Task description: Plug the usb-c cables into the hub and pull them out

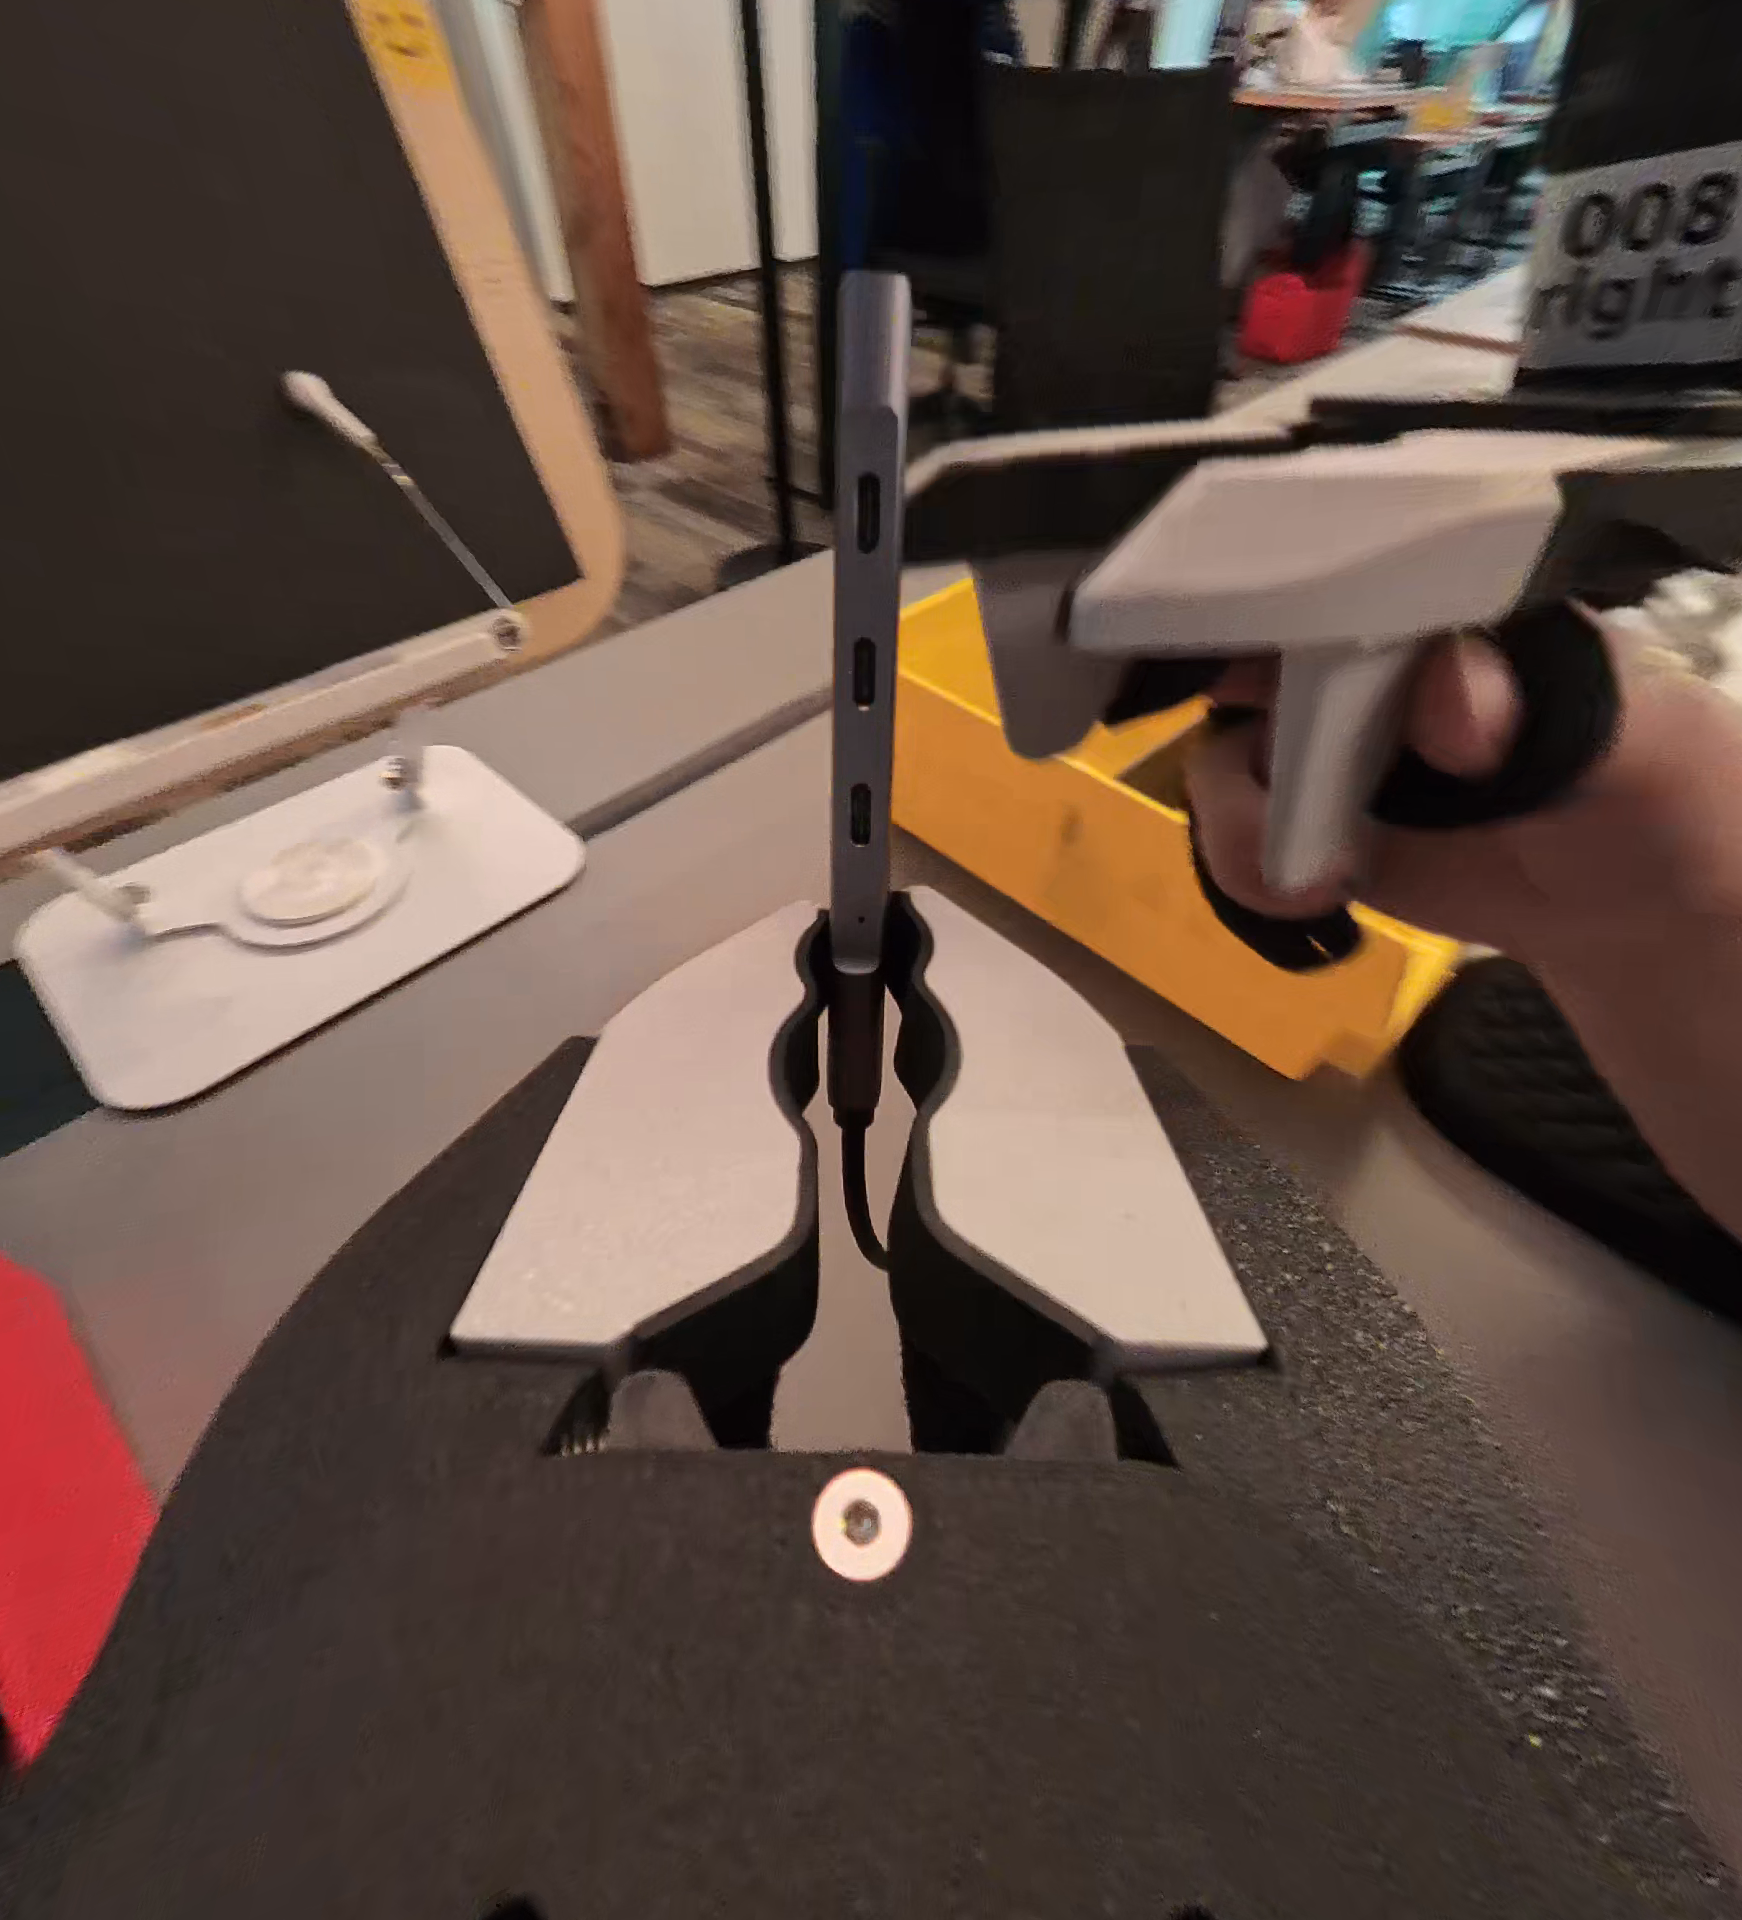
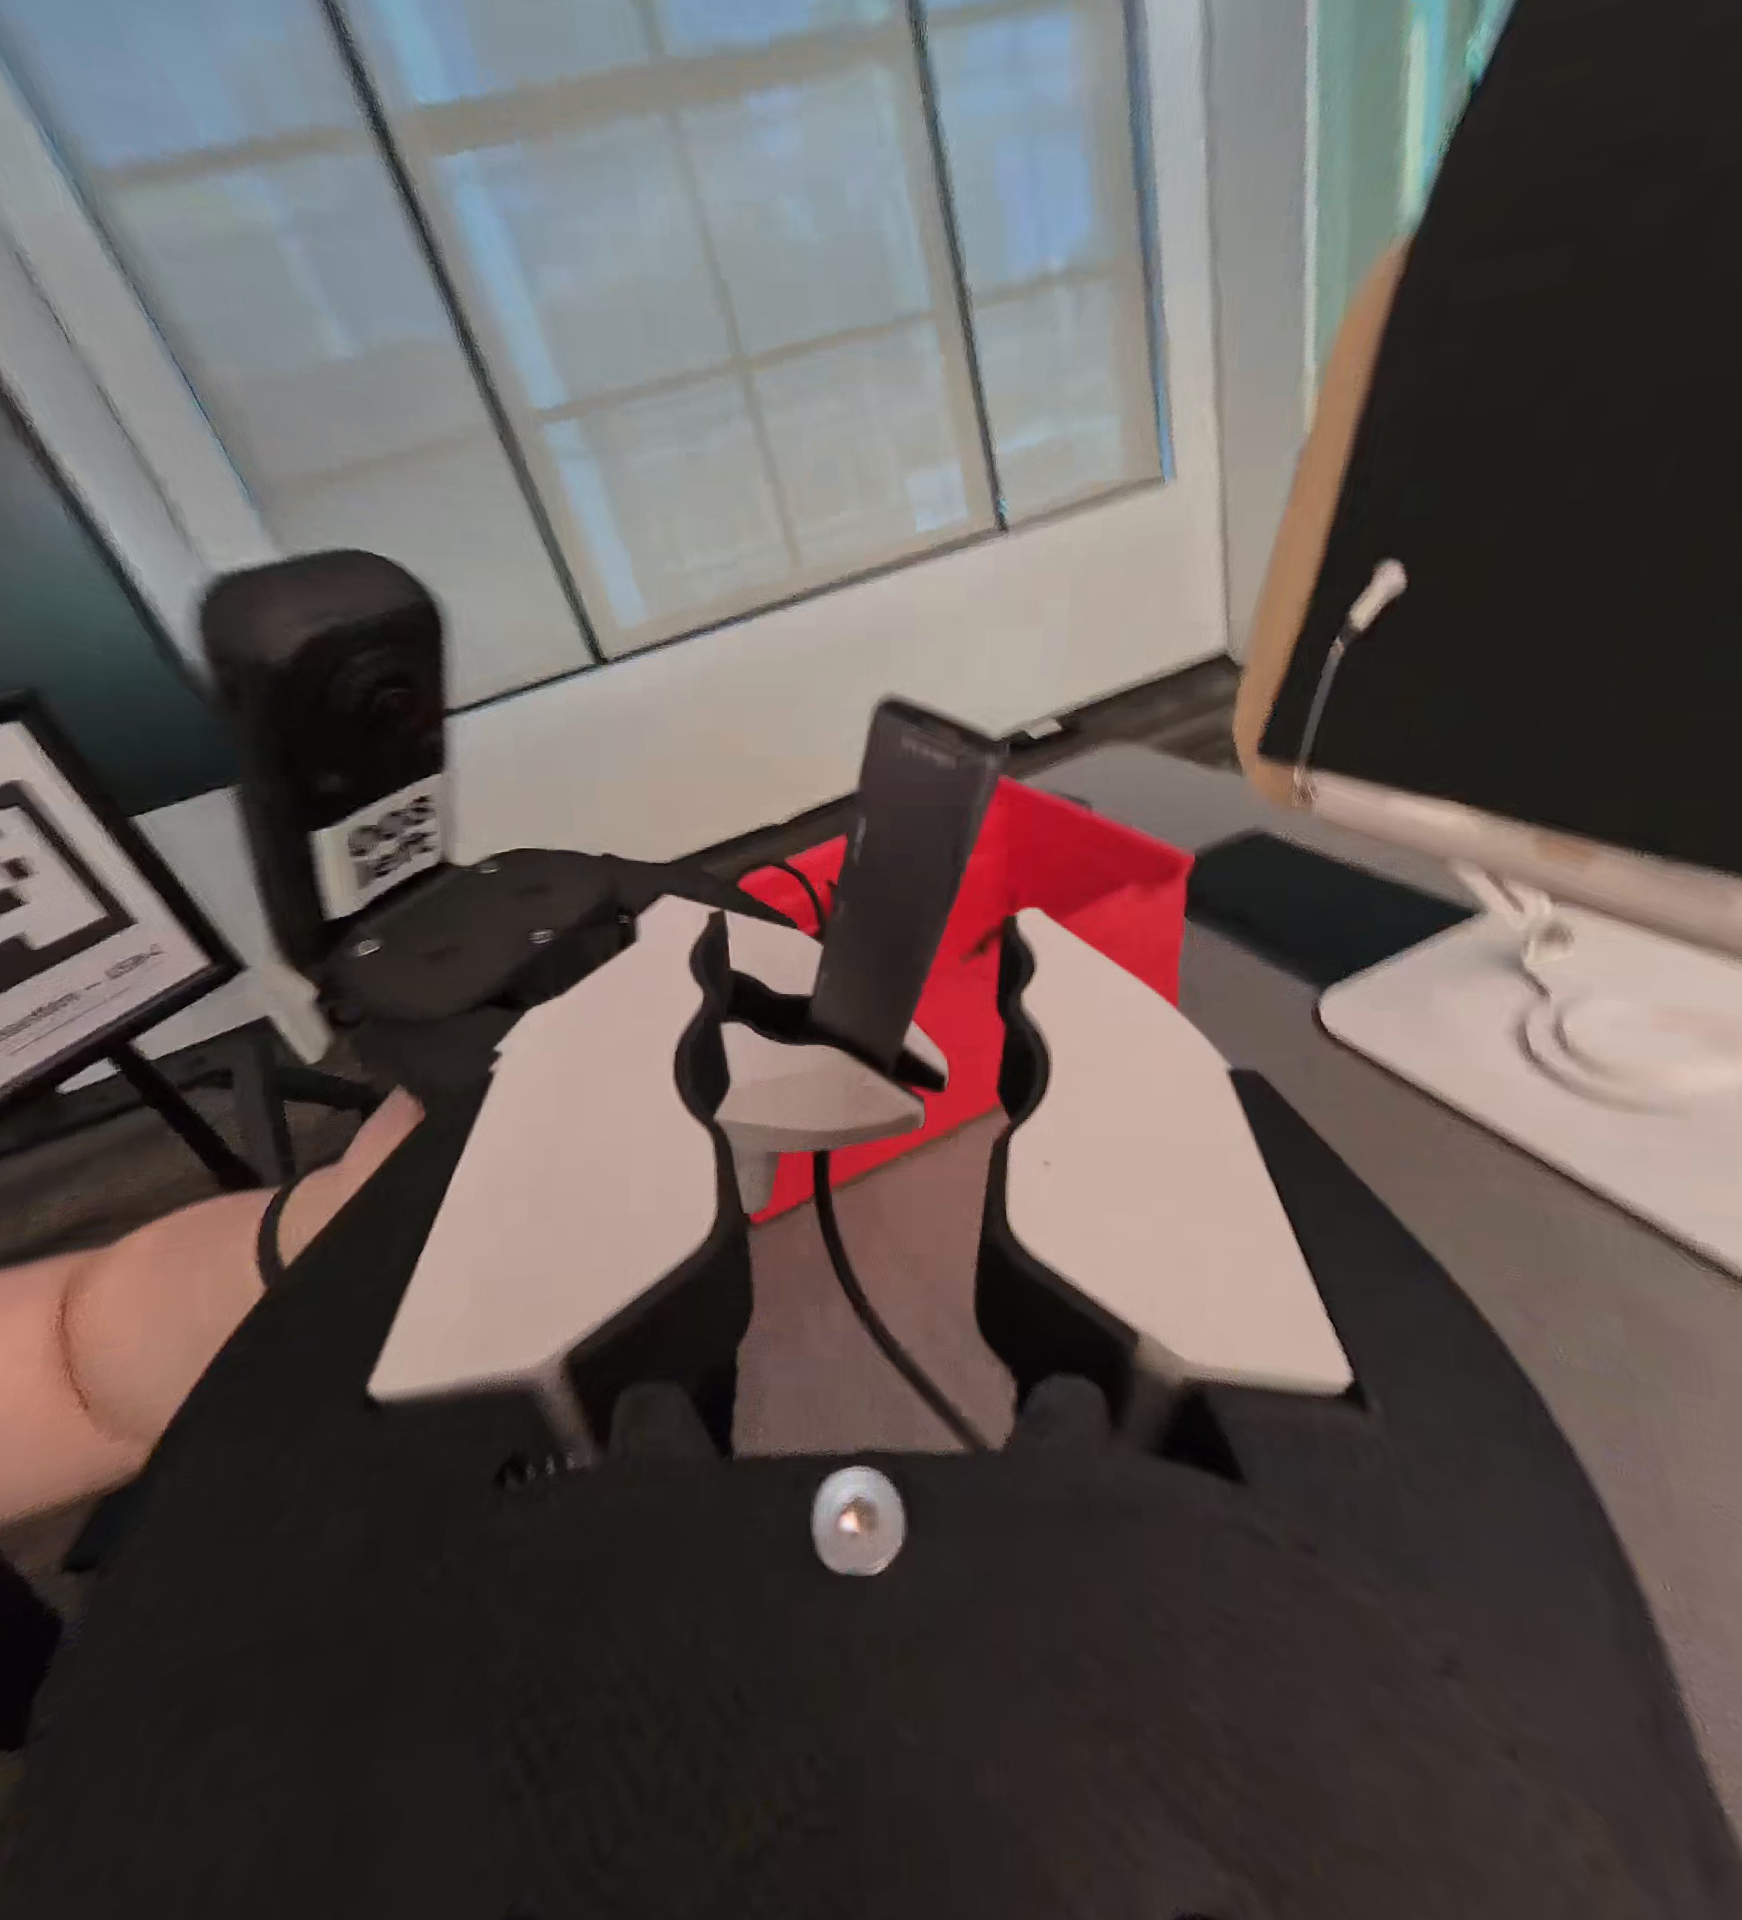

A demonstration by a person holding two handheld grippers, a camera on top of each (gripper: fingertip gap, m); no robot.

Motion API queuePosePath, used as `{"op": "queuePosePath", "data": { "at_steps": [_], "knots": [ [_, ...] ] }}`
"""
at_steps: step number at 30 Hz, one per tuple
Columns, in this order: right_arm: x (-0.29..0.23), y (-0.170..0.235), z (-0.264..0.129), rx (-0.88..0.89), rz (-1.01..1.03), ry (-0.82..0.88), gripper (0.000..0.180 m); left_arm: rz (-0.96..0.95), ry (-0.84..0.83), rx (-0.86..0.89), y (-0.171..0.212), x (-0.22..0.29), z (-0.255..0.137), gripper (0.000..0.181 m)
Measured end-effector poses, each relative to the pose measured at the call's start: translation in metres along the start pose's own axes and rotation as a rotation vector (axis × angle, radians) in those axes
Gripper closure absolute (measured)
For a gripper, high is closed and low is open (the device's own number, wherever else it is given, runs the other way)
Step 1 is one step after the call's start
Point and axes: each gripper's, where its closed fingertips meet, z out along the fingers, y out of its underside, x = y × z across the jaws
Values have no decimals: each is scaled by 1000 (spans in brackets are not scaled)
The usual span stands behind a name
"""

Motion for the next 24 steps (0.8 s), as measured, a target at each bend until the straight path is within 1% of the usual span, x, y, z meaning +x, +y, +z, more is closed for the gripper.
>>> {"op": "queuePosePath", "data": {
  "at_steps": [3,4,5,8,9,11,12,14,17,21,24],
  "knots": [
    [14,27,15,-49,39,136,131,1,-85,24,6,-8,6,172],
    [17,35,18,-62,42,160,142,3,-94,22,9,-8,8,172],
    [16,38,19,-64,49,148,152,7,-106,14,13,-7,10,172],
    [14,48,22,-98,106,85,155,12,-121,-7,24,-8,10,171],
    [14,55,24,-152,92,69,155,-3,-110,-35,32,-8,7,169],
    [23,66,21,-269,-17,96,155,-44,-85,-81,48,-6,-4,166],
    [28,72,19,-342,-83,116,155,-57,-76,-91,55,-4,-14,163],
    [37,87,12,-525,-204,147,155,-47,-79,-94,64,-4,-40,162],
    [54,123,12,-807,-306,156,155,6,-162,-64,65,-21,-90,165],
    [85,184,18,-1157,-346,168,155,62,-280,-28,48,-63,-155,167],
    [96,214,26,-1269,-319,147,155,54,-366,-18,40,-103,-198,167]
  ]
}}
